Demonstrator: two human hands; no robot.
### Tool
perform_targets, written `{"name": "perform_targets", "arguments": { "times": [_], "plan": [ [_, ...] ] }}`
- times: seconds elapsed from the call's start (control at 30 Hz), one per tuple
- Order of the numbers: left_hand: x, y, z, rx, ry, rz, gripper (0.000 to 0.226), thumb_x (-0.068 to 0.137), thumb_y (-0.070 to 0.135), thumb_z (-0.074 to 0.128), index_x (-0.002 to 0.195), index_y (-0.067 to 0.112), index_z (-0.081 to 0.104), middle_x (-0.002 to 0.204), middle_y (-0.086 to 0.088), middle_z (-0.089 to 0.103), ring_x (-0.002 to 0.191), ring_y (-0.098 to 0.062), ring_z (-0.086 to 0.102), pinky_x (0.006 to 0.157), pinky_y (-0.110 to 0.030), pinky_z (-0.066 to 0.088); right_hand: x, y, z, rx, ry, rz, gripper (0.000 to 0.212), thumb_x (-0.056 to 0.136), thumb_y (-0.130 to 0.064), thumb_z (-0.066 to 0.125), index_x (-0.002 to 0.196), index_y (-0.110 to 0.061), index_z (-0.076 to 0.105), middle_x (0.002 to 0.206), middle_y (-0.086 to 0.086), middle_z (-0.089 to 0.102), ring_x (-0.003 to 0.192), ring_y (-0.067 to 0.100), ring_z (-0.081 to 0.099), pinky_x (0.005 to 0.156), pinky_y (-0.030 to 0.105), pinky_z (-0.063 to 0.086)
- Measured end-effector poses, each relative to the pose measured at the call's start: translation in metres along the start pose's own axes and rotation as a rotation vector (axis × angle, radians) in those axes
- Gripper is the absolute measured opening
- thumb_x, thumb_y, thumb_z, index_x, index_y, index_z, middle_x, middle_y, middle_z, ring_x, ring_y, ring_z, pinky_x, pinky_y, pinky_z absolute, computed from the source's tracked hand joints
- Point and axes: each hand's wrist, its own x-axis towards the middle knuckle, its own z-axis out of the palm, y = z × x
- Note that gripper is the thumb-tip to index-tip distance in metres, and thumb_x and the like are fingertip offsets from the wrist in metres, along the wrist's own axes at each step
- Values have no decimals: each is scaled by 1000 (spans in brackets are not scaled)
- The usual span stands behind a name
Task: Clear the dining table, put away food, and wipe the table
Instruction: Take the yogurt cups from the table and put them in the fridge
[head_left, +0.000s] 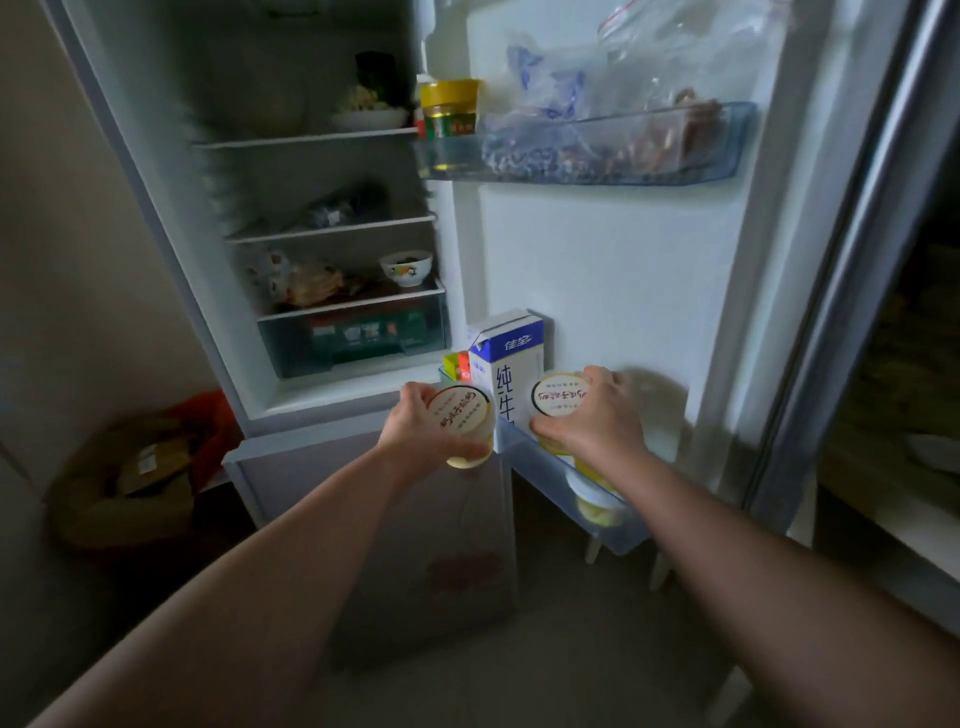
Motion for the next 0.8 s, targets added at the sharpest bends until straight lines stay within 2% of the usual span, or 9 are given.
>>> {"name": "perform_targets", "arguments": {
  "times": [0.17, 0.27, 0.33, 0.43, 0.6, 0.8],
  "plan": [
    [26, -13, -16, 22, -92, 56, 83, 54, 22, 90, 122, 19, 42, 104, 2, 54, 81, -5, 53, 54, -14, 42, 2, -9, 18, -57, 101, 62, 88, 60, -38, 84, 131, -7, 43, 126, 10, 43, 117, 27, 46, 87, 29, 41],
    [37, -21, -19, 13, -145, 58, 84, 56, 20, 90, 124, 18, 41, 103, 3, 53, 77, -6, 52, 45, -11, 42, 3, -8, 31, -75, 113, 130, 92, 61, -39, 84, 135, -6, 41, 131, 12, 41, 119, 28, 45, 92, 31, 41],
    [42, -28, -19, 16, -175, 64, 85, 56, 20, 91, 124, 18, 40, 106, 2, 53, 78, -7, 53, 43, -12, 44, 5, -8, 37, -78, 119, 170, 93, 62, -42, 82, 136, -6, 39, 131, 12, 40, 119, 28, 45, 93, 31, 41],
    [50, -37, -17, 8, -206, 67, 88, 52, 23, 93, 122, 19, 41, 108, 0, 55, 87, -10, 57, 52, -15, 49, 11, -9, 44, -75, 116, 202, 97, 63, -43, 81, 140, -7, 35, 134, 11, 38, 122, 27, 44, 98, 33, 41],
    [60, -40, -20, -1, -234, 86, 90, 52, 24, 92, 125, 19, 40, 109, -1, 54, 92, -12, 57, 53, -16, 50, 22, -6, 58, -129, 91, 250, 99, 64, -48, 80, 141, -7, 33, 134, 11, 37, 122, 28, 43, 97, 35, 42],
    [73, -43, -22, 15, -224, 79, 95, 52, 22, 92, 130, 18, 37, 111, 0, 52, 98, -14, 56, 56, -18, 51, 29, -4, 72, -368, 56, 345, 96, 69, -65, 68, 136, -4, 35, 138, 16, 40, 126, 32, 40, 102, 41, 37]
  ]
}}
